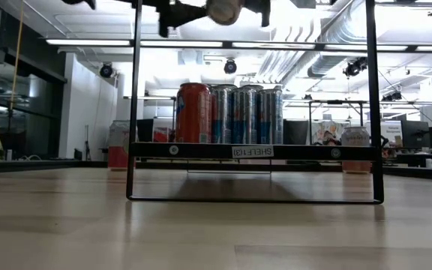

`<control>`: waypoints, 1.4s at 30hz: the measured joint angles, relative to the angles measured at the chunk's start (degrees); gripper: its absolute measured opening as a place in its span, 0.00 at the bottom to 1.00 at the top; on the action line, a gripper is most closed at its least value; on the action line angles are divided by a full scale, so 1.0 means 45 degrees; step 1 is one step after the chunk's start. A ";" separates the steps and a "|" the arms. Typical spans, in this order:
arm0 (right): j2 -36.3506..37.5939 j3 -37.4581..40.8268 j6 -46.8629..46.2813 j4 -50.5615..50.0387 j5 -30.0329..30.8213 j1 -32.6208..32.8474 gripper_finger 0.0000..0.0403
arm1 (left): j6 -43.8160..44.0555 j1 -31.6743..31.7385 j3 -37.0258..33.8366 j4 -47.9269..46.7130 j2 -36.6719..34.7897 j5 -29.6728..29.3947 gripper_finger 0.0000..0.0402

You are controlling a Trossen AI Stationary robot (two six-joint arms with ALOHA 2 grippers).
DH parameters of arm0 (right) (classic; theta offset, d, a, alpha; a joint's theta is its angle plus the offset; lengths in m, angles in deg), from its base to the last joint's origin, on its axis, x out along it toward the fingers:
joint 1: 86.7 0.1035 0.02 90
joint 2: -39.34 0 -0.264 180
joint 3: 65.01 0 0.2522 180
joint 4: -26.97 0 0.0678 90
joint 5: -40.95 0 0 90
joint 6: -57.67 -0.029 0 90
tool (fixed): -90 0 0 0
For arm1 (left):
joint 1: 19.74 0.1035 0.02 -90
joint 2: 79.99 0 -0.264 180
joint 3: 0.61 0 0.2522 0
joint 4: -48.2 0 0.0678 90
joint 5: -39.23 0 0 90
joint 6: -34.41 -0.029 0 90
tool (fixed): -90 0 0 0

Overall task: Place canned beverage on shelf
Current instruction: Put the red soda can on the shelf aligned with the other red soda can

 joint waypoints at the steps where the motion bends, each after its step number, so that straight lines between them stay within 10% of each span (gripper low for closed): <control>1: 0.0245 0.0000 0.0127 -0.0220 -0.0013 -0.0104 0.70 | 0.0000 0.0094 0.0003 -0.0637 -0.0340 -0.0023 0.69; 12: 0.1857 0.0236 0.1572 -0.4982 0.0960 0.0010 0.70 | -0.0191 0.0489 -0.0016 -0.6484 -0.4738 -0.2432 0.70; 25: 0.1804 0.7842 -0.1929 0.3241 0.3024 0.1606 0.70 | -0.0199 0.0484 -0.0016 -0.6647 -0.5782 -0.3239 0.69; 42: -0.2421 0.5550 0.2431 0.3478 0.5032 0.2251 0.72 | -0.0197 0.0452 -0.0026 -0.6574 -0.5731 -0.3866 0.69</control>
